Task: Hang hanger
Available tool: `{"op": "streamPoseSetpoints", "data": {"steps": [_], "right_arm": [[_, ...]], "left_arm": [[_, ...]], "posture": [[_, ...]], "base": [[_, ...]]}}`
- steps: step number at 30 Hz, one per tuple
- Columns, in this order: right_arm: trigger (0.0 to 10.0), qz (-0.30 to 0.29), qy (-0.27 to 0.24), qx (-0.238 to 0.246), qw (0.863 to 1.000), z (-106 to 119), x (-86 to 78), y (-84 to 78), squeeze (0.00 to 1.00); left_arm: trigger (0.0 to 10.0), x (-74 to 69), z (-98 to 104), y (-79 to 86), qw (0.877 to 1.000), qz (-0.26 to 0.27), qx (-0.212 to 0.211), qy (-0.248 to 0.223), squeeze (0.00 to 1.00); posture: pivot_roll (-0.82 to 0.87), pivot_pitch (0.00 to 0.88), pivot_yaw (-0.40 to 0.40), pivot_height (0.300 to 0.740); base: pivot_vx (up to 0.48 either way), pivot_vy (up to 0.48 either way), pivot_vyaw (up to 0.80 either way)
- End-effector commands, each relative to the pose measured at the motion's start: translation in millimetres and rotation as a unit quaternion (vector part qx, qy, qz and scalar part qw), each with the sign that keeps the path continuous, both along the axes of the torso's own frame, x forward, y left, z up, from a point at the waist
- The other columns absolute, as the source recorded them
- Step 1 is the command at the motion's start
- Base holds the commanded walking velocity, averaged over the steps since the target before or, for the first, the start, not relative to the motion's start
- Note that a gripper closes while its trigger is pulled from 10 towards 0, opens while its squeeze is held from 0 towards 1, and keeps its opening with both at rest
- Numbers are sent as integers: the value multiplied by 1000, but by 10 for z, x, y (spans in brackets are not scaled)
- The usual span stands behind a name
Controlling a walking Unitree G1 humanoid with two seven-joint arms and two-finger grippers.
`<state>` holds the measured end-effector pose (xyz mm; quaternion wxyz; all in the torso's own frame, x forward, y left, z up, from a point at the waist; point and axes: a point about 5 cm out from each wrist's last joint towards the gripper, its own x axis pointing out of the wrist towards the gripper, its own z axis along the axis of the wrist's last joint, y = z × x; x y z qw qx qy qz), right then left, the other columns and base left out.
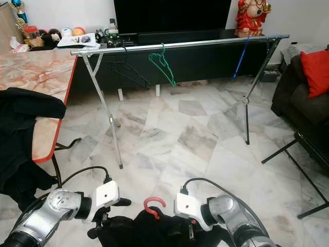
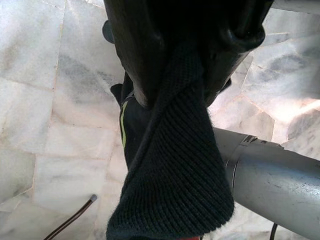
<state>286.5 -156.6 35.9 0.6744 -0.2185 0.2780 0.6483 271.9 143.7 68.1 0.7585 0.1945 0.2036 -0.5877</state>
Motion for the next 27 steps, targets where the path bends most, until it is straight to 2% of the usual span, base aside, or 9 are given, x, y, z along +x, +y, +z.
{"op": "streamPoseSetpoints", "data": {"steps": [1,7,14,19,27], "right_arm": [[10000,10,-12,2,1000,48,39,44,0],[10000,4,-19,-3,1000,39,45,37,0],[10000,-20,-53,20,998,126,147,122,0],[10000,-20,-44,45,998,155,151,167,0],[10000,-25,-52,48,997,151,154,186,0]], "left_arm": [[10000,-38,4,32,1000,-12,10,12,0],[10000,-77,59,86,999,-27,19,26,0],[10000,-55,38,-51,1000,-17,8,12,0],[10000,-48,56,-132,1000,-17,-5,3,0],[10000,-49,66,-186,1000,-24,-5,-1,0]], "posture": [[99,67,7,740],[100,66,8,740],[96,64,8,740],[96,63,8,740],[90,62,9,740]], "base": [[0,0,0],[0,0,0],[0,0,0],[0,0,0],[0,0,0]]}}
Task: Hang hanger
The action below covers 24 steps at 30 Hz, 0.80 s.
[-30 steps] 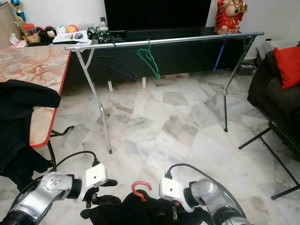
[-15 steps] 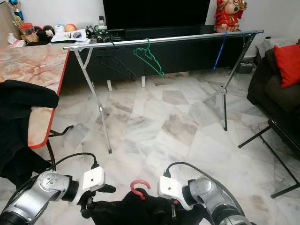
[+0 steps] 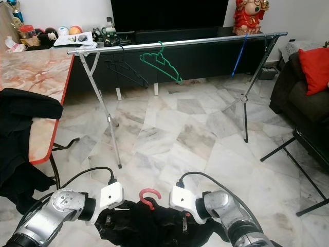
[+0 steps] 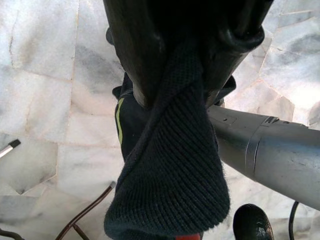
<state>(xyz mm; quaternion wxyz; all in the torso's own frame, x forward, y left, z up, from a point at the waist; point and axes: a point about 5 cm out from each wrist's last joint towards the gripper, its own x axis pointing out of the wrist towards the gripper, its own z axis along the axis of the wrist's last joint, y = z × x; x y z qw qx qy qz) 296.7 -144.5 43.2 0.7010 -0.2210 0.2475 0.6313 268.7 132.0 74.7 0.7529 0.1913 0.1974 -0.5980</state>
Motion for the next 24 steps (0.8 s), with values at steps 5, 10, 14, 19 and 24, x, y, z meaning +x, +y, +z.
{"op": "streamPoseSetpoints", "data": {"steps": [5,10,14,19,24], "right_arm": [[10000,2,-18,37,999,81,48,112,0],[10000,8,-16,41,999,97,53,135,0],[10000,8,-17,42,999,101,56,138,0],[10000,5,-19,46,999,112,66,145,0],[10000,4,-22,49,999,129,77,143,0]], "left_arm": [[10000,-12,-5,-135,1000,-12,-4,-3,0],[10000,-2,-14,-139,1000,-1,-11,-10,0],[10000,4,-19,-132,1000,-1,-10,-12,0],[10000,22,-10,-130,1000,2,-12,-13,0],[10000,30,-6,-139,1000,4,-17,-13,0]], "posture": [[91,68,6,740],[80,69,4,740],[73,63,7,740],[69,64,15,740],[69,65,16,740]], "base": [[0,0,0],[0,0,0],[0,0,0],[0,0,0],[0,0,0]]}}
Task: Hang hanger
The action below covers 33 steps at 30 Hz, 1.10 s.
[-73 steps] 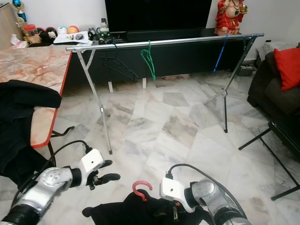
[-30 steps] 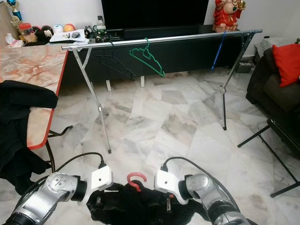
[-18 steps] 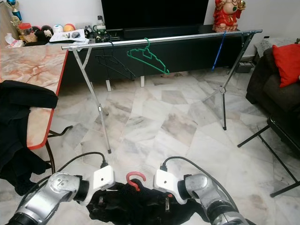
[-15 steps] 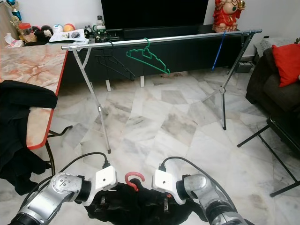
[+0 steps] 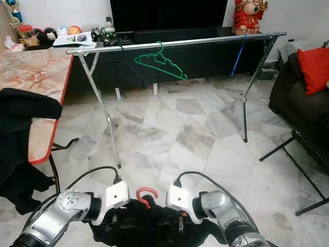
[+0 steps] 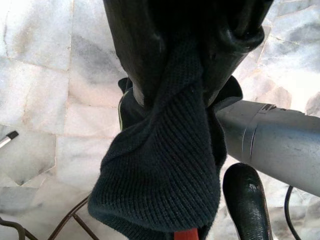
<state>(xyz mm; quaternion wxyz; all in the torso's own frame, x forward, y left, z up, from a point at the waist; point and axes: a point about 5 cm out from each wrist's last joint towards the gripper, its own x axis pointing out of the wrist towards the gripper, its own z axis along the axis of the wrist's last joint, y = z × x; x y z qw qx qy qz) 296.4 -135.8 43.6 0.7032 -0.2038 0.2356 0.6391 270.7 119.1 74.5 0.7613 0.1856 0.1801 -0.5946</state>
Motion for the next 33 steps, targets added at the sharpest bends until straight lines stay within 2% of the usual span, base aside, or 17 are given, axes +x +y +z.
{"op": "streamPoseSetpoints", "data": {"steps": [1,18,19,20,21,22,25,28,32,33], "right_arm": [[10000,0,-26,28,999,127,83,56,0],[10000,-2,-34,30,999,166,121,88,0],[10000,-1,-35,30,999,171,124,93,0],[10000,-1,-35,30,999,171,124,93,0],[10000,0,-35,30,999,173,125,93,0],[10000,0,-36,30,999,175,127,94,0],[10000,-3,-38,32,999,185,137,98,0],[10000,-4,-39,32,999,193,144,97,0],[10000,-9,-46,33,998,227,174,92,0],[10000,-10,-48,34,998,234,180,92,0]], "left_arm": [[10000,9,-5,-11,1000,-1,-1,-1,0],[9882,21,2,15,1000,1,-2,-6,0],[8745,24,4,15,1000,0,-1,-7,0],[8745,25,4,14,1000,0,0,-8,0],[7882,29,7,13,1000,0,0,-9,0],[4627,32,9,10,1000,1,-1,-9,0],[3412,33,16,5,1000,-1,-2,-10,0],[3451,32,16,-3,1000,-3,-1,-11,0],[4863,35,10,-15,1000,-2,-2,-11,0],[4902,34,9,-16,1000,-2,-2,-11,0]], "posture": [[69,65,16,740],[95,67,22,740],[97,68,21,740],[97,68,21,740],[98,70,22,740],[98,70,23,740],[96,69,26,740],[96,70,26,740],[93,71,27,740],[93,71,27,740]], "base": [[0,0,0],[0,0,0],[0,0,0],[0,0,0],[0,0,0],[0,0,0],[0,0,0],[0,0,0],[0,0,0],[0,0,0]]}}
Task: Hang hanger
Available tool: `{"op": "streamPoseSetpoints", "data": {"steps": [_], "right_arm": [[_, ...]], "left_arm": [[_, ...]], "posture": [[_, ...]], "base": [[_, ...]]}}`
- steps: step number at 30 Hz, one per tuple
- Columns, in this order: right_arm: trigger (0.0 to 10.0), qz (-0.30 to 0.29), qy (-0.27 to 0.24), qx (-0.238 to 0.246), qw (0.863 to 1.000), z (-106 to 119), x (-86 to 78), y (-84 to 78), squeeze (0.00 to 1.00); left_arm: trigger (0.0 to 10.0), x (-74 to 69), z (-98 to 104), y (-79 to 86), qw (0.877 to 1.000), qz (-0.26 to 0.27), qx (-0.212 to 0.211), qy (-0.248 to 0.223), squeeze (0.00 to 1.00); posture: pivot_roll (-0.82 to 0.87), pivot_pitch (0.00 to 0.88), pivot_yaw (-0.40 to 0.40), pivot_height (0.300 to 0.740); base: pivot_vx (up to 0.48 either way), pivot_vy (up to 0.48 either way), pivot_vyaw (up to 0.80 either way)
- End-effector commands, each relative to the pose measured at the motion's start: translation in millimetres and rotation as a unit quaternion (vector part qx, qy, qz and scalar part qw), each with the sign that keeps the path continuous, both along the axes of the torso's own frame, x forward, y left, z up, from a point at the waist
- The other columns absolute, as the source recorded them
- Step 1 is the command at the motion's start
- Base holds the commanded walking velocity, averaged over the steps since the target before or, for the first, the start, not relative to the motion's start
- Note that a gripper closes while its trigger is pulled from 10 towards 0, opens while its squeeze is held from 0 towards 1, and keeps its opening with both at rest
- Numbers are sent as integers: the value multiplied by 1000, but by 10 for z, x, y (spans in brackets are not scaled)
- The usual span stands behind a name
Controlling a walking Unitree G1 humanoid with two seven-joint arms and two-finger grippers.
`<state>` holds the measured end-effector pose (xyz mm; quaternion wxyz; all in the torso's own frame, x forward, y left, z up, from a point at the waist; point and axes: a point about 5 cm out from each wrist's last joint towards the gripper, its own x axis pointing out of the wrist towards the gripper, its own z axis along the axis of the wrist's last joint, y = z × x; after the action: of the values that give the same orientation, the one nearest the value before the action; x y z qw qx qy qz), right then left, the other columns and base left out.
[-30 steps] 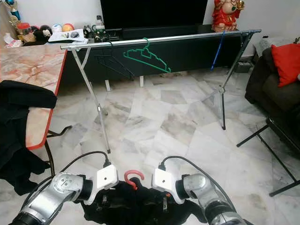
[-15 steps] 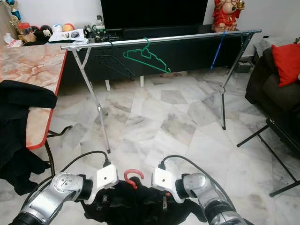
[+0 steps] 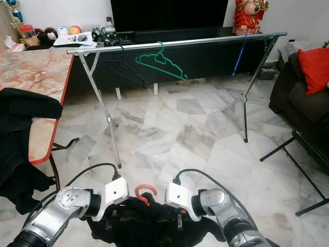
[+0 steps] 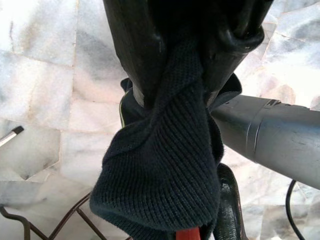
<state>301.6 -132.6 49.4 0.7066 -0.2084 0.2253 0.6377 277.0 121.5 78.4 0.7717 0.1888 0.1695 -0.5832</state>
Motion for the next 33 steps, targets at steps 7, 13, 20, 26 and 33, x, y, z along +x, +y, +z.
{"op": "streamPoseSetpoints", "data": {"steps": [7,13,20,26,33], "right_arm": [[10000,-18,-48,33,998,218,167,66,0],[10000,-30,-66,36,997,283,225,65,0],[10000,-35,-74,43,996,337,266,89,0],[10000,-30,-74,47,996,350,270,122,0],[10000,-29,-74,47,996,355,275,131,0]], "left_arm": [[6314,-33,-30,-49,1000,-14,0,3,0],[7490,-48,-34,-68,1000,-17,-7,6,0],[0,-45,-24,-87,1000,-19,-10,5,0],[0,-48,-30,-95,1000,-24,-15,6,0],[0,-44,-22,-95,999,-26,-17,6,0]], "posture": [[94,75,22,740],[91,71,22,740],[91,71,22,740],[91,56,26,740],[93,54,26,740]], "base": [[0,0,0],[0,0,0],[0,0,0],[0,0,0],[0,0,0]]}}
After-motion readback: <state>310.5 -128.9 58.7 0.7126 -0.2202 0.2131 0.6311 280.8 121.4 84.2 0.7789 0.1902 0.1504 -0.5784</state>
